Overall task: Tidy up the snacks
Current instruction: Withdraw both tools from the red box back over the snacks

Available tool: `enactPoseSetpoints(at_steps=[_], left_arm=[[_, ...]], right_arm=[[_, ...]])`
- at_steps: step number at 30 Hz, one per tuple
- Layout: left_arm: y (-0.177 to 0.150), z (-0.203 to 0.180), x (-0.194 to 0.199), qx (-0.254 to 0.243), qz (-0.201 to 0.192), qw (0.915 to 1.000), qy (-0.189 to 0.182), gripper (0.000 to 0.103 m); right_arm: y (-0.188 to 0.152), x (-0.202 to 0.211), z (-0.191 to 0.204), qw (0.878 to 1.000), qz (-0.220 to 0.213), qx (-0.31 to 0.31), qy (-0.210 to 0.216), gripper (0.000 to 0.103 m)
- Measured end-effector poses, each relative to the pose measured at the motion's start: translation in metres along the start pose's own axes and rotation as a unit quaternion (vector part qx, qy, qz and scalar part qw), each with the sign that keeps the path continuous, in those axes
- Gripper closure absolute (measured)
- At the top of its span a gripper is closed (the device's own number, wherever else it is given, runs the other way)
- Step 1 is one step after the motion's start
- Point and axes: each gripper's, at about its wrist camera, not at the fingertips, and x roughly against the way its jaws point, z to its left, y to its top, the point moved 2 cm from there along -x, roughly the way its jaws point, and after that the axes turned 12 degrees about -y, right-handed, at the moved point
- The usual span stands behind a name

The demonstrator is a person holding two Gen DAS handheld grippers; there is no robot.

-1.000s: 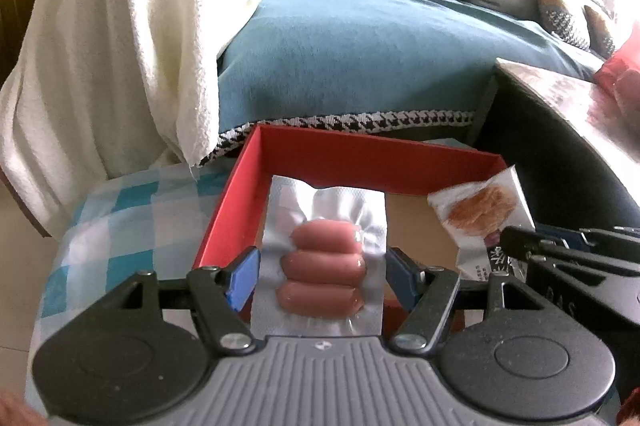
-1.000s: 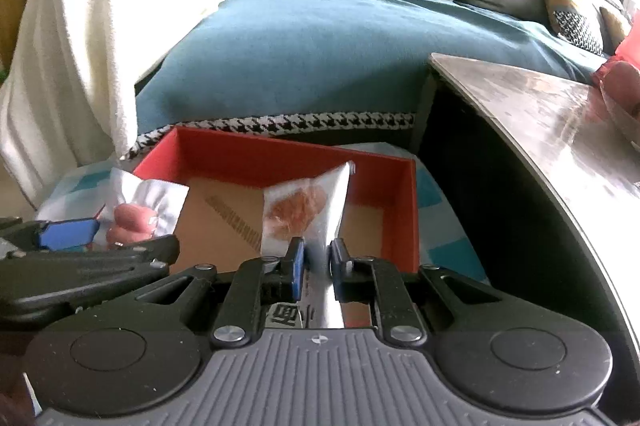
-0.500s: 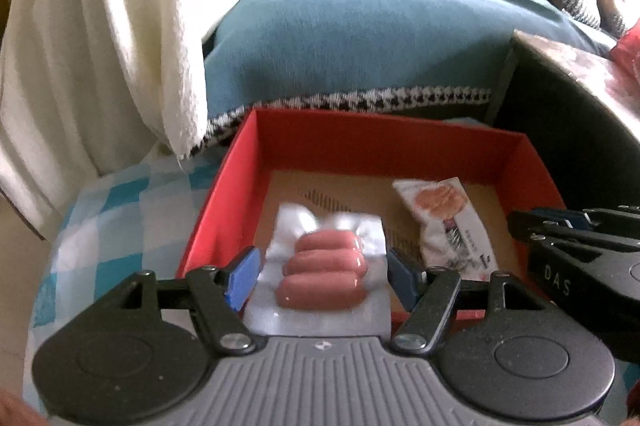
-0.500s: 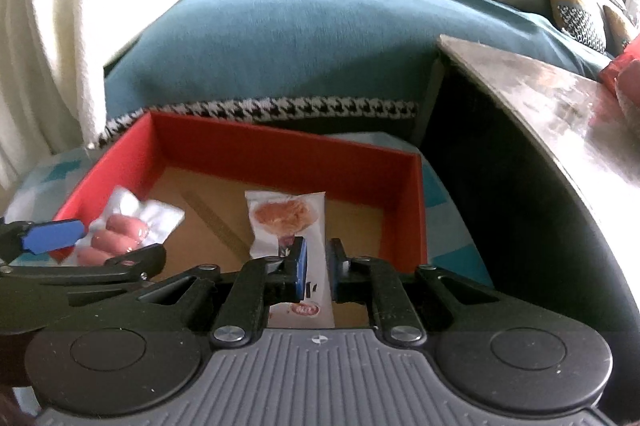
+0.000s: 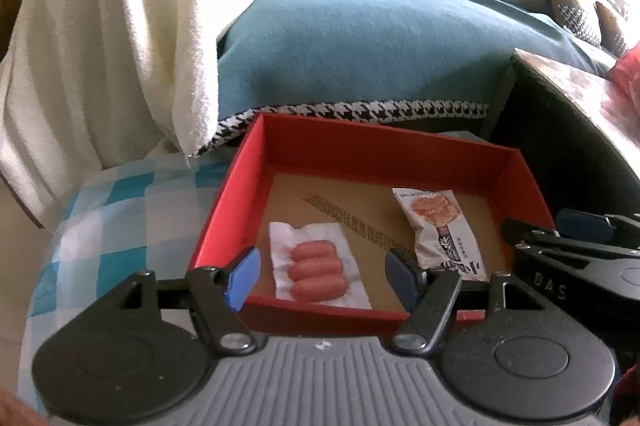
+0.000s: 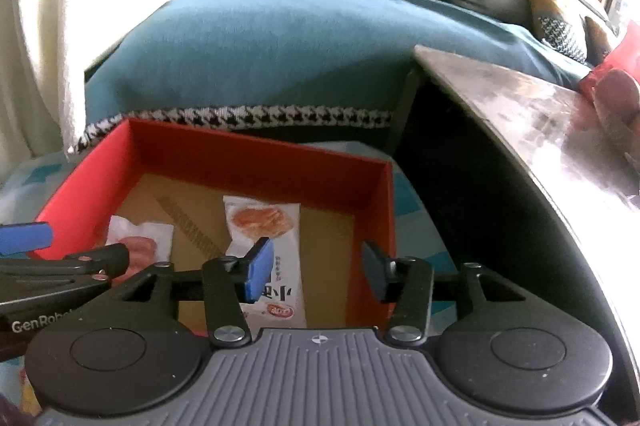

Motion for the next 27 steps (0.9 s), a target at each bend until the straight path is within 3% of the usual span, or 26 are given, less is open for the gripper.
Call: enactPoseSetpoints(at_steps=[2,5,8,10,18,20,27], left_arm=[[0.001,0.003,0.005,0.009,-0.001,1.0,-0.004,0.04],[0.0,0.006,0.014,0.017,-0.007,0.9998,-0.006,0.04],[-0.004,0.007,0.023,0.016,-0.007,0.9998,-0.005,0.04],[-0.008,0.006,0.031,0.012,-0.009,0.9999,-0.006,0.04],[-0.028,0.0,0.062,-0.007,-0.019,0.9998,-0.006,0.038],[-0.034,-0.001,0.072,-0.004,-0.024,0.9997,-0.008,0.034],[-0.067,-0.01,0.098,-0.028,-0.019,0.9994,0.0,0.034]], right_arm=[[0.001,0.005,-0.002,1.0,0.001,-0.006,0.003,0.042],[0.001,0.015,-0.004,1.0,0.01,-0.012,0.005,0.029],[-0.004,0.028,-0.003,1.0,0.015,-0.006,0.01,0.027],[-0.008,0.038,-0.002,1.0,0.016,-0.002,0.009,0.017],[-0.021,0.078,-0.008,1.0,-0.007,0.004,0.022,0.015],[-0.027,0.084,-0.012,1.0,-0.005,0.001,0.021,0.015],[-0.05,0.102,-0.023,1.0,0.004,-0.006,0.004,0.014]])
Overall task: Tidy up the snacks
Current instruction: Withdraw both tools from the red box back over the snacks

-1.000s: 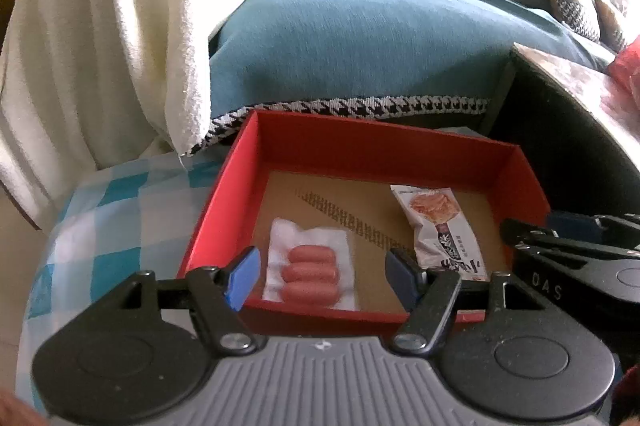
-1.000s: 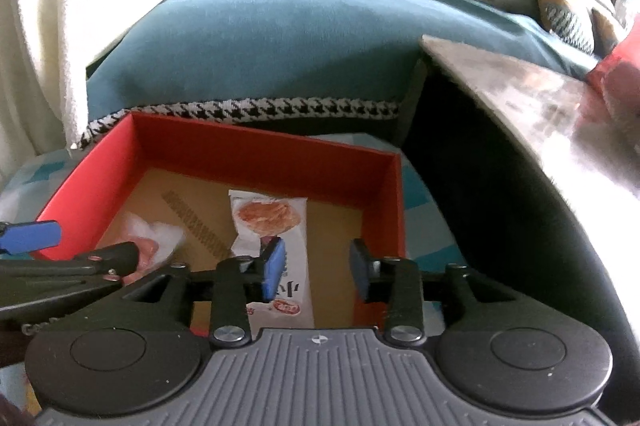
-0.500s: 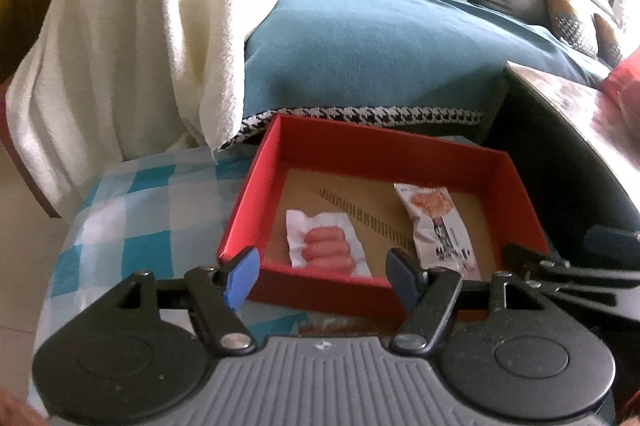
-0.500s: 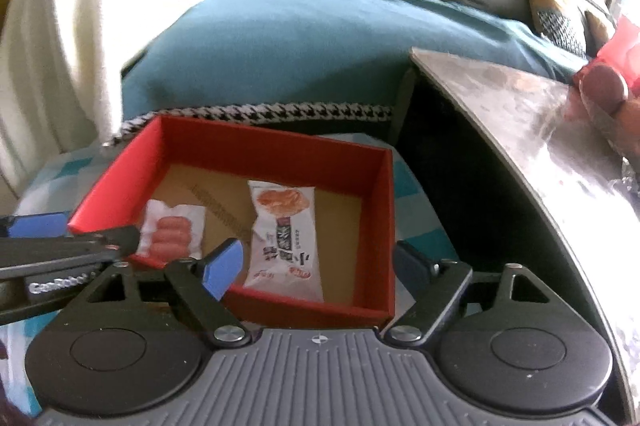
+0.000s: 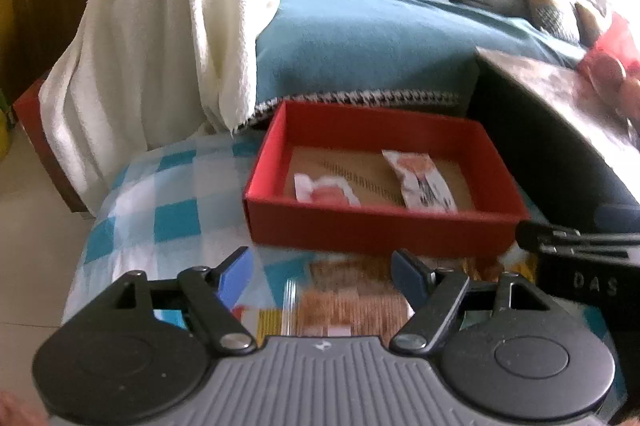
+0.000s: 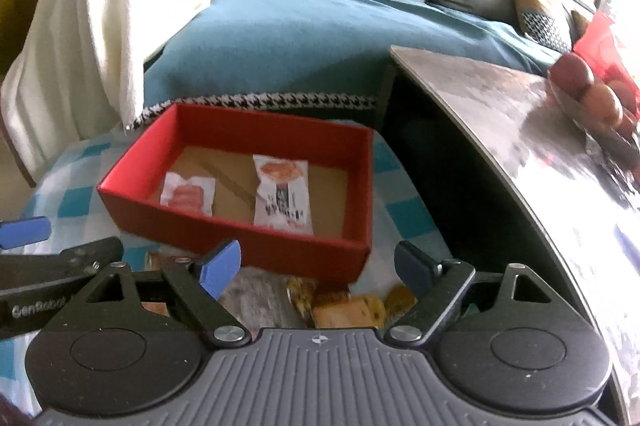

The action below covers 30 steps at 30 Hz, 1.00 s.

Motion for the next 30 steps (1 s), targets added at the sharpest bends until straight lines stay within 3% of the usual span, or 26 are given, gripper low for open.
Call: enactPoseSetpoints(at_steps=[10,30], left_arm=[[-0.041,-0.015,0.013,-0.025,0.033,0.9991,-0.006,0.032],[-0.062,-0.002,0.017,-0.027,0.063,0.9976,0.012,0.032]], right_arm=[[-0.039,0.009,0.005,0.999,0.033,0.006,-0.019,0.007],[-0.072,0.012,-0.003,0.998,0.056,0.008,-0.016,0.006]])
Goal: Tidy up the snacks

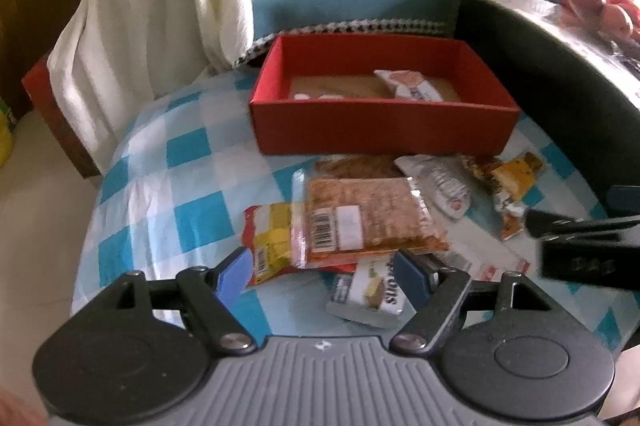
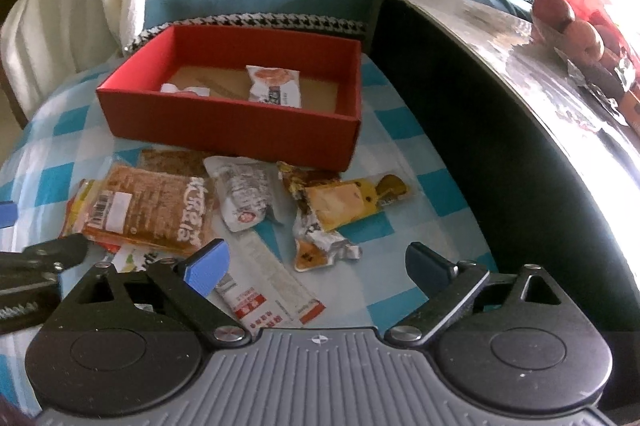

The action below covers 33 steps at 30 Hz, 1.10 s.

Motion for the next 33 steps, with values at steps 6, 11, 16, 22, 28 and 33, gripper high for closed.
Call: enactPoseSetpoints(at_steps=[6,11,16,22,28,33], left_arm=[[-0.003,0.009,-0.016,0.01,0.026,0.9996,0.011,0.031],[0.009,-0.004,-0.031,-0.045,0.024,0.9987,0.001,0.031],[0.022,-0.034,-0.05,-0.269,0.057,0.9595,-0.063,0.03],[0.034,-0.033,-0.079,-0.382,0.097,0.9141,-0.094,0.025],[0.034,-0.028,-0.1,-0.404,0.13,0.8941,-0.144,0.021],[0.028,-0.029,-0.094,-0.383,0.13,0.9025,-0.147,0.024]], right_arm=[[0.001,-0.007,-0.017,1.0,0.009,-0.022,0.007,0.006],[0.002,-0.008,-0.026,0.999,0.014,-0.038,0.027,0.006],[0.002,-0.003,-0.033,0.998,0.012,-0.044,0.047,0.006],[-0.002,-0.013,-0.032,0.997,0.033,-0.037,0.064,0.005],[-0.005,-0.024,-0.021,0.994,0.062,-0.026,0.088,0.005],[-0.002,-0.025,-0.019,0.992,0.068,-0.028,0.098,0.005]])
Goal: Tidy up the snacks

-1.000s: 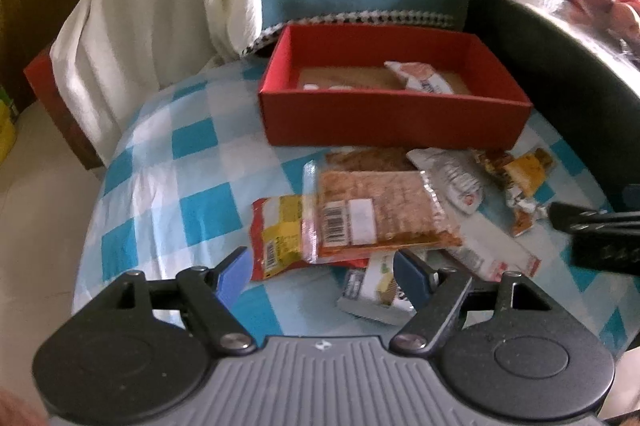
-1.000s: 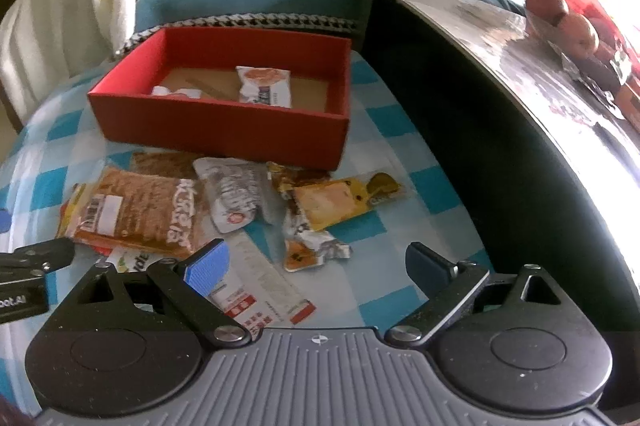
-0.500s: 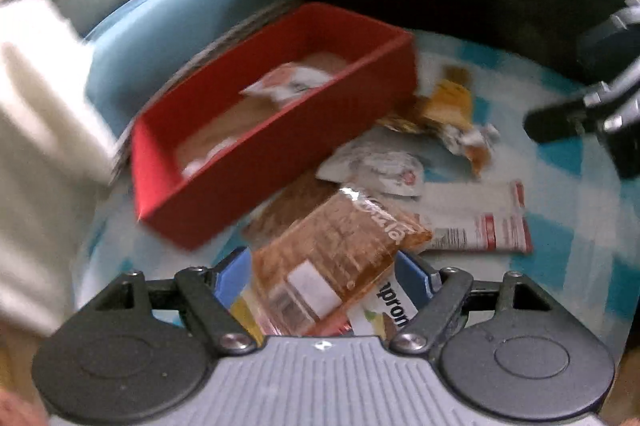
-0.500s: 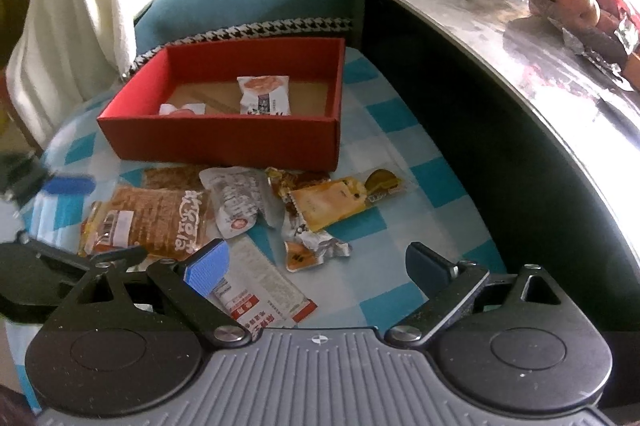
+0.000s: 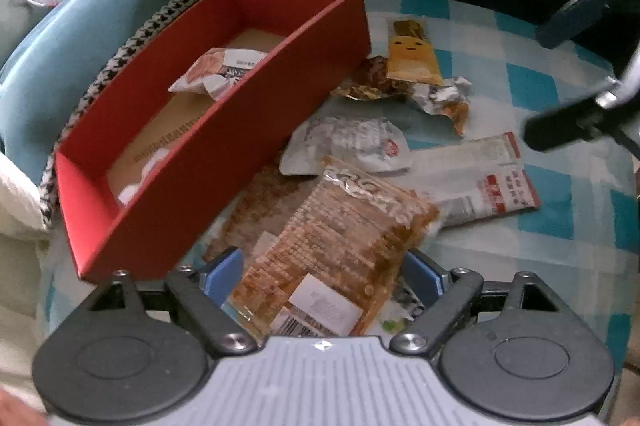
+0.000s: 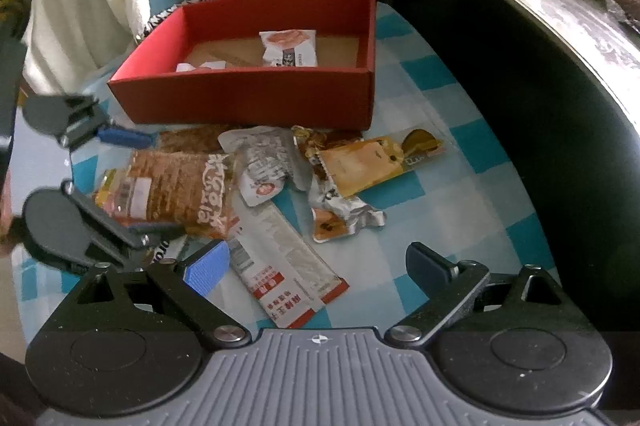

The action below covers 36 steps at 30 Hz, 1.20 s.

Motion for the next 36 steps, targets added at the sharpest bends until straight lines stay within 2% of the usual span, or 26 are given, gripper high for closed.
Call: enactPoseSetpoints(at_steps=[2,5,7,10,14,16,20,21,22,24,25,27,29,31,35,36], left_arm=[[-0.004,-0.01,0.002,0.004,0.007,1.0,0.004,0.026],[-0.015,-0.031,0.003,0.012,0.024,0.9996,-0.01,0.031],[-0.019,-0.042,0.007,0.021,0.022,0.9995,0.007,0.03],[-0.016,-0.04,0.016,0.074,0.002,0.9972,0.001,0.03],[-0.003,-0.024,0.021,0.17,-0.024,0.985,-0.015,0.028],[0.004,-0.024,0.016,0.173,-0.029,0.9844,0.01,0.019],[0.011,-0.025,-0.008,0.169,-0.005,0.9842,0.051,0.019],[0.012,-0.026,-0.016,0.166,0.006,0.9832,0.075,0.021],[0.011,-0.027,-0.022,0.163,0.013,0.9821,0.094,0.031],[0.008,-0.027,-0.024,0.172,0.015,0.9779,0.118,0.036],[0.007,-0.025,-0.02,0.178,0.01,0.976,0.125,0.043],[0.004,-0.02,-0.005,0.207,-0.01,0.9715,0.114,0.054],[-0.004,-0.012,0.015,0.263,-0.043,0.9591,0.095,0.056],[-0.013,-0.009,0.033,0.296,-0.067,0.949,0.086,0.058],[-0.031,-0.011,0.064,0.329,-0.104,0.9355,0.075,0.058],[-0.035,-0.012,0.07,0.336,-0.113,0.9326,0.069,0.058]], right_arm=[[0.001,0.004,-0.001,1.0,-0.004,-0.004,0.002,0.005],[0.0,0.006,-0.004,1.0,-0.003,-0.011,0.008,0.005],[-0.002,0.007,-0.005,1.0,-0.001,-0.012,0.014,0.005],[-0.003,0.01,-0.008,1.0,-0.003,-0.017,0.015,0.005],[0.001,0.014,-0.019,0.999,-0.007,-0.042,0.019,0.005],[0.002,0.016,-0.023,0.998,-0.009,-0.052,0.021,0.005],[0.002,0.016,-0.026,0.998,-0.009,-0.053,0.024,0.005],[0.002,0.014,-0.026,0.998,-0.008,-0.052,0.022,0.005],[0.001,0.013,-0.026,0.998,-0.007,-0.051,0.02,0.005],[0.001,0.01,-0.029,0.998,-0.002,-0.055,0.017,0.005],[0.002,0.009,-0.03,0.998,-0.001,-0.059,0.016,0.005],[0.002,0.009,-0.032,0.998,-0.002,-0.061,0.013,0.006],[0.002,0.008,-0.032,0.998,-0.003,-0.06,0.014,0.006],[0.001,0.004,-0.029,0.998,0.001,-0.053,0.022,0.008],[-0.003,-0.008,-0.011,1.0,0.014,-0.009,0.026,0.025],[-0.004,-0.011,-0.005,1.0,0.015,0.007,0.025,0.025]])
